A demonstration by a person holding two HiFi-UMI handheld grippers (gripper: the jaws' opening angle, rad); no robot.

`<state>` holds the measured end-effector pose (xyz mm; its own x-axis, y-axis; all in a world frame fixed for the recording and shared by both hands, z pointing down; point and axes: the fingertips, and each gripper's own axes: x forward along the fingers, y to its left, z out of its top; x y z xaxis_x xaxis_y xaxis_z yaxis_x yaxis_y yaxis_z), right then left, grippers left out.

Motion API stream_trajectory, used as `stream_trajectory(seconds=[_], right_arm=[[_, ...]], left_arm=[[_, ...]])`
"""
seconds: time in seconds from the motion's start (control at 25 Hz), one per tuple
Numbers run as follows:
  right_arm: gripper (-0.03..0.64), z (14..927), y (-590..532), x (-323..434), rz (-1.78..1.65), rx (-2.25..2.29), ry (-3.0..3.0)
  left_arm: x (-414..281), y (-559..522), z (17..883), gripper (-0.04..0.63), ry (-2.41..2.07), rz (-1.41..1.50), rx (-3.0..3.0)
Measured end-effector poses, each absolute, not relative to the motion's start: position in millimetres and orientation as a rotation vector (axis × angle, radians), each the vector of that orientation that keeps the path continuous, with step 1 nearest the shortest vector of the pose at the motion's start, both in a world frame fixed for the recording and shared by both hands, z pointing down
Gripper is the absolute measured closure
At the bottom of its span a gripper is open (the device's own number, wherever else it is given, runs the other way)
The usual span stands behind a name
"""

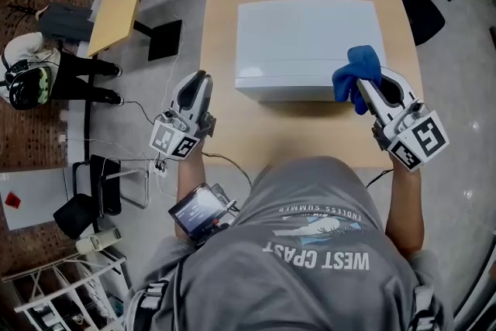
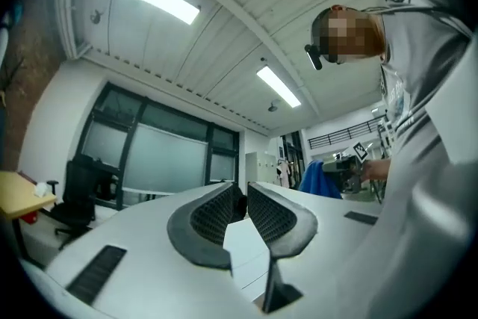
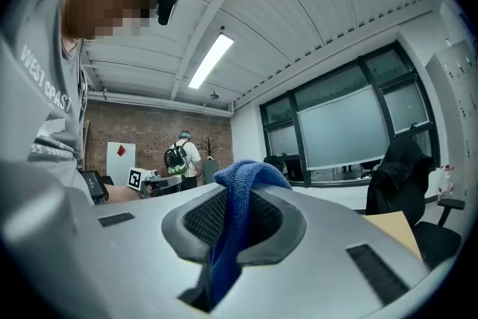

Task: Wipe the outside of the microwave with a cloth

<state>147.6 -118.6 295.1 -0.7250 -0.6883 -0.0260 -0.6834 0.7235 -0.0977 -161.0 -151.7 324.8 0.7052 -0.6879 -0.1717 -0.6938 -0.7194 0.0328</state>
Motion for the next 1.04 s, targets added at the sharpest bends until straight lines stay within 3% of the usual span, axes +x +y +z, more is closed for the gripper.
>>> stream_trajectory(seconds=[0.48, 1.04], right_arm=[[0.571, 298.5, -73.6, 175.6, -0.11, -1.174, 2.869], [0.571, 309.4, -30.3, 152.9, -0.166, -1.138, 2.95]], left_arm=[[-201.8, -101.1, 349.8, 0.52, 1.42, 0.05, -2.71], [-251.6, 9.5, 396.7, 0.52, 1.712, 0.091, -2.683]])
